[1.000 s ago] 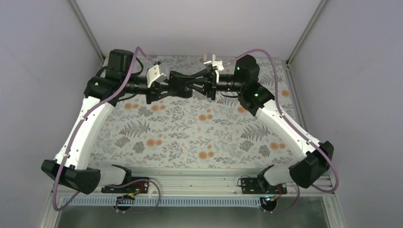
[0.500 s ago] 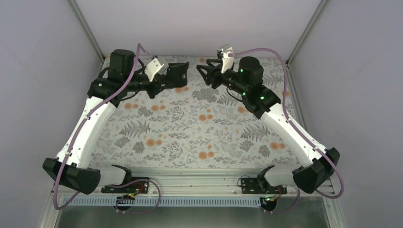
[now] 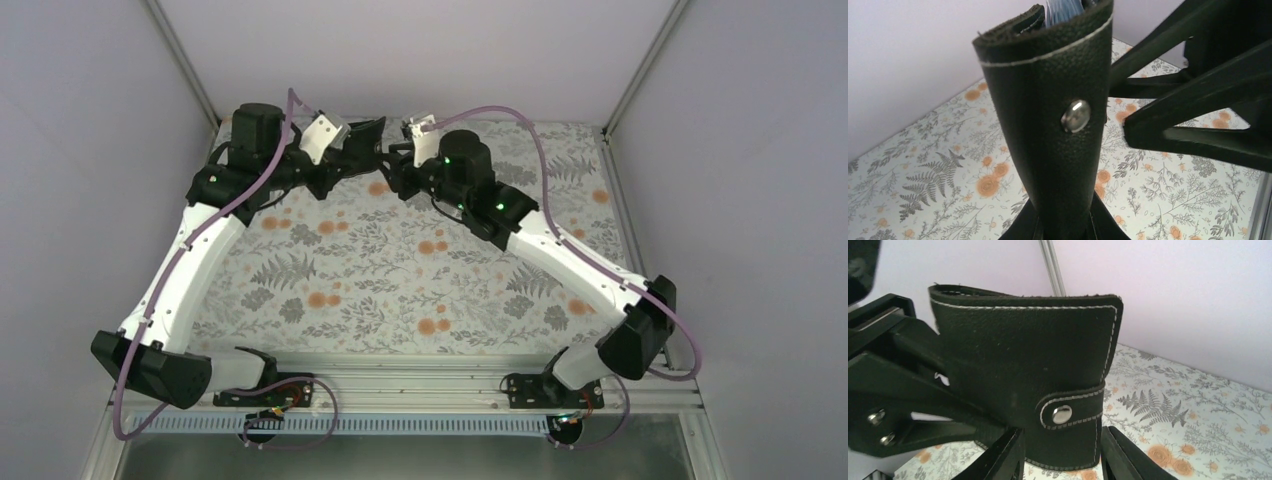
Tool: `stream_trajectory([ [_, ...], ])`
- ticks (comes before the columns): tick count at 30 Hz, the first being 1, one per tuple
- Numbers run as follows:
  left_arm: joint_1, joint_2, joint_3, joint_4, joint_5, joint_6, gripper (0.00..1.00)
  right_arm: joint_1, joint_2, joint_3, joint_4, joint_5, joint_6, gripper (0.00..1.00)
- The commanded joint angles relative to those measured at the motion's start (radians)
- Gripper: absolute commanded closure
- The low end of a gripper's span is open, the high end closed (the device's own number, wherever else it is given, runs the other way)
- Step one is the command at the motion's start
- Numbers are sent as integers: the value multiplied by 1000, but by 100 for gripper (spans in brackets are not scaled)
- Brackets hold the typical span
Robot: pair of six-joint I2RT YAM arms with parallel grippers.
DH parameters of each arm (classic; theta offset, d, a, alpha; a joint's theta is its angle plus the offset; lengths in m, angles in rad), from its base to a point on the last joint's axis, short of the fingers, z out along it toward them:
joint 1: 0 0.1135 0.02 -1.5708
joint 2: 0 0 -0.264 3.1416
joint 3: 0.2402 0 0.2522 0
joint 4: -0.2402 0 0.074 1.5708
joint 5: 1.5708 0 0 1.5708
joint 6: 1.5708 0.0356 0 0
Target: Take the credit cards out of the card holder
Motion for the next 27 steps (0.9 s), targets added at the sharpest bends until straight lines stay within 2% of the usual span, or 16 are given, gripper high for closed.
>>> stream_trajectory([
  [1, -1, -4, -4, 30, 11, -13, 98, 9, 48, 81, 16, 42, 3, 58],
  [4, -2, -2, -3, 24, 35, -8, 98, 9, 98, 130, -14, 77, 3, 63],
  [12, -3, -7, -1, 12, 88, 4, 98, 8, 149, 156, -13, 154, -16, 95],
  [16, -1, -12, 6, 6, 83, 9, 98, -2, 148, 135, -29, 214, -2, 96],
  [20, 1, -23, 12, -9, 88, 30, 98, -97, 97, 32, -16, 271, 29, 96],
  [24, 2, -35, 14, -27, 99, 54, 98, -255, 39, -78, -16, 202, 53, 96],
  [27, 2, -36, 7, -33, 112, 66, 98, -345, 6, -135, -21, 62, 6, 96],
])
